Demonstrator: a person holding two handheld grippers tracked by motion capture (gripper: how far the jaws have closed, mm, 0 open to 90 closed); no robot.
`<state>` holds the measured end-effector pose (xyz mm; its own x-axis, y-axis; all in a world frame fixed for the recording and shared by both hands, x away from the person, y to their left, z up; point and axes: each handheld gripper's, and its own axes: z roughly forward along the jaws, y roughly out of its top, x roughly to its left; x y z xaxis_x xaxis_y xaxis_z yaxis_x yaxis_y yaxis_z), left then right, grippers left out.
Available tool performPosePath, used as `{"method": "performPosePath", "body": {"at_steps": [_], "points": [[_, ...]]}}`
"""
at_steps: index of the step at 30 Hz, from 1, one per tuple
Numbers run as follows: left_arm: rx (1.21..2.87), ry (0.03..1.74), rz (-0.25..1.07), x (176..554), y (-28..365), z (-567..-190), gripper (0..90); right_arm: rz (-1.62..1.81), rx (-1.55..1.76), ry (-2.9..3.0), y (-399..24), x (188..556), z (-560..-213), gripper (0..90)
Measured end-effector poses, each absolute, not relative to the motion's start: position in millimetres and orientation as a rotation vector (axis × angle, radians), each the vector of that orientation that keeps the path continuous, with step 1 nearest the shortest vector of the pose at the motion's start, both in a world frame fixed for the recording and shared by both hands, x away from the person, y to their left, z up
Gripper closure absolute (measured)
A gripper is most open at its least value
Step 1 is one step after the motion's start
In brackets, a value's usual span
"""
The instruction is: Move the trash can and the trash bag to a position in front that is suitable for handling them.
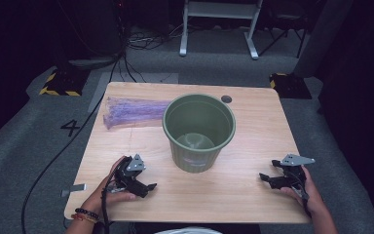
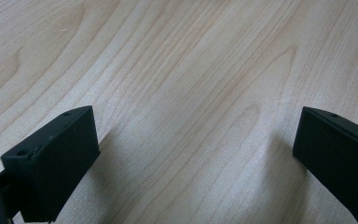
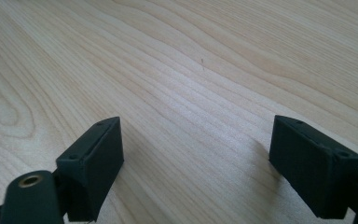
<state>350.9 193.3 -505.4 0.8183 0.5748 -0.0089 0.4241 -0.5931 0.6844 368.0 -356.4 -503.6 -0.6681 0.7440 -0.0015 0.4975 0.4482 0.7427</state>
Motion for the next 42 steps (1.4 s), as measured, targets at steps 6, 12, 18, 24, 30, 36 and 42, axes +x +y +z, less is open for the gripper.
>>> {"method": "performPosePath", "body": {"at_steps": [6, 12, 18, 24, 30, 36, 42], "points": [[2.293, 0.721, 0.273, 351, 194, -506, 0.0, 1.055, 1.058, 2.377, -356, 368, -504, 17.3], [2.293, 0.719, 0.272, 351, 194, -505, 0.0, 1.055, 1.059, 2.38, -356, 368, -503, 17.0], [2.293, 0.719, 0.272, 351, 194, -505, 0.0, 1.051, 1.062, 2.376, -356, 368, -503, 16.6], [2.293, 0.723, 0.274, 351, 194, -505, 0.0, 1.052, 1.054, 2.376, -352, 370, -504, 15.7], [2.293, 0.72, 0.273, 351, 194, -505, 0.0, 1.081, 1.025, 2.381, -347, 372, -502, 16.7], [2.293, 0.72, 0.272, 351, 194, -505, 0.0, 1.07, 1.008, 2.347, -339, 375, -493, 19.6], [2.293, 0.721, 0.272, 351, 194, -505, 0.0, 1.131, 0.958, 2.301, -329, 380, -481, 21.0]]}}
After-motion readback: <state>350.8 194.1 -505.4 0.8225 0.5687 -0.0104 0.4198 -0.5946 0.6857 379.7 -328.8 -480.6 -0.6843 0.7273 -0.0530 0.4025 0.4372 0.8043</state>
